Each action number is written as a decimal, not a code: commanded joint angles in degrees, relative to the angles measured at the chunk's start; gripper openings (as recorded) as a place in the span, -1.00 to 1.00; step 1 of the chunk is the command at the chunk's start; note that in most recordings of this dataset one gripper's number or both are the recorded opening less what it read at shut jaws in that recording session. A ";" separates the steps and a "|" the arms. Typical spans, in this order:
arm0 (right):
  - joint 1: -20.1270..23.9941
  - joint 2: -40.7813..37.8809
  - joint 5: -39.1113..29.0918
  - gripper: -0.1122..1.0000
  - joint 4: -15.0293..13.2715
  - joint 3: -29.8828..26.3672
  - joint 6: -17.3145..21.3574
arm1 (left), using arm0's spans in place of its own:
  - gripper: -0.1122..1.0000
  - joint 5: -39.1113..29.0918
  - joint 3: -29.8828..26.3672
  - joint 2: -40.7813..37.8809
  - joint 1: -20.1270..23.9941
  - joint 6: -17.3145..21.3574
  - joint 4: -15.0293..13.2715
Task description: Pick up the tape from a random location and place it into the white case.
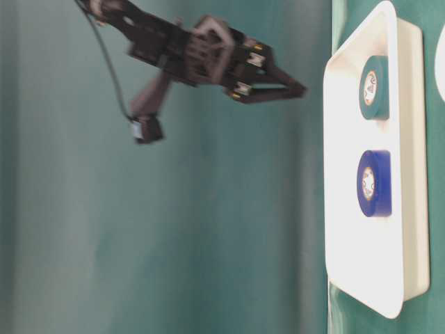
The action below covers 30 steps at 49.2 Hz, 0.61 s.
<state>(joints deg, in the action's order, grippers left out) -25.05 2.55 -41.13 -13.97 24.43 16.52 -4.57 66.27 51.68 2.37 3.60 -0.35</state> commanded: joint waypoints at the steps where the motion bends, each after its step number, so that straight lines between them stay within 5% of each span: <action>1: 0.35 3.96 -1.85 0.78 -0.35 -0.62 -0.09 | 0.97 0.26 -0.79 -0.26 0.70 0.00 -0.09; 30: 0.35 13.36 -6.06 0.78 -1.23 -0.35 -0.09 | 0.97 0.26 -0.70 -0.26 1.58 0.00 -0.09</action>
<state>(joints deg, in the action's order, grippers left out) -24.87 14.77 -47.37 -14.94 24.70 16.52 -4.57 66.27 51.68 3.69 3.60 -0.35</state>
